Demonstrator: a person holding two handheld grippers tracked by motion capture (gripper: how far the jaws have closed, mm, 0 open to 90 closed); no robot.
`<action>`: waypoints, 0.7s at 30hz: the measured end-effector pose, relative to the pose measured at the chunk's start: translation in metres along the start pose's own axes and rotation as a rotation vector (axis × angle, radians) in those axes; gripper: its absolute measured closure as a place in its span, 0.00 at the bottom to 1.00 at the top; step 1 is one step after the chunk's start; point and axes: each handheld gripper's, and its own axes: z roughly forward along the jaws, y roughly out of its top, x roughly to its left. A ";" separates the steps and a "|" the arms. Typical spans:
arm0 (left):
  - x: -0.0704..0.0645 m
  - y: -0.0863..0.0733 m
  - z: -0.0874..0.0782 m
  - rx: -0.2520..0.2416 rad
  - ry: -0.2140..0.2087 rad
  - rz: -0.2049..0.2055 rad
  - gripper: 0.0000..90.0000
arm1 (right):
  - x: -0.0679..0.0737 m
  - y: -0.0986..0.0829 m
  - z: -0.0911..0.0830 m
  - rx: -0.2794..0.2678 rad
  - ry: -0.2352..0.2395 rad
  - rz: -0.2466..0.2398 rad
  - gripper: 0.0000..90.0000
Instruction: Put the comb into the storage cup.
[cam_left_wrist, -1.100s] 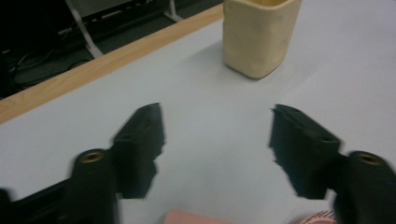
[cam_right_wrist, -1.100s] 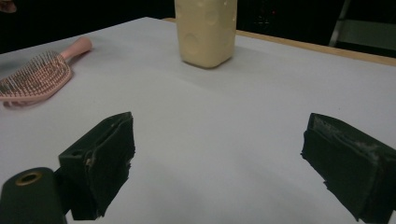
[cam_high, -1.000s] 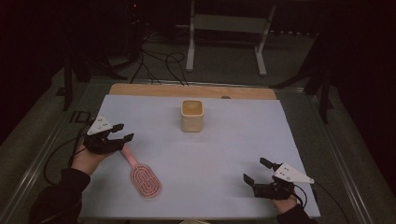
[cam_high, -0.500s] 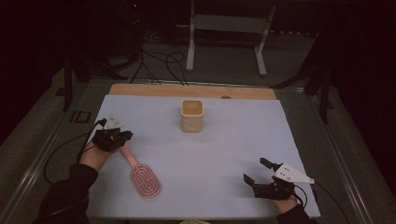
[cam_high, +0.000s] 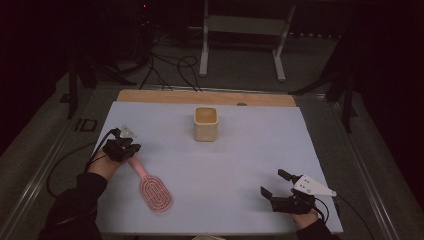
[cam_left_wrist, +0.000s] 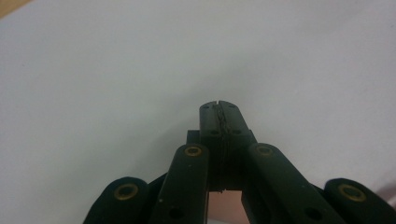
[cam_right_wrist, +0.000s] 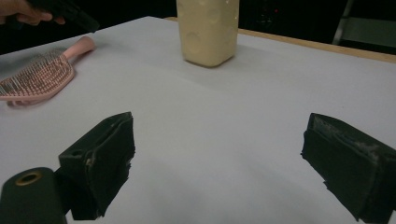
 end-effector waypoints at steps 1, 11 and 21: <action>0.000 0.000 0.001 0.010 0.001 0.006 1.00 | 0.000 0.000 0.000 0.000 0.000 0.000 0.10; 0.004 -0.004 0.009 0.075 -0.003 -0.001 1.00 | -0.001 0.000 0.000 0.001 0.001 0.007 0.10; 0.009 -0.010 0.008 0.114 -0.011 -0.001 1.00 | -0.001 0.000 0.000 0.002 0.002 0.009 0.10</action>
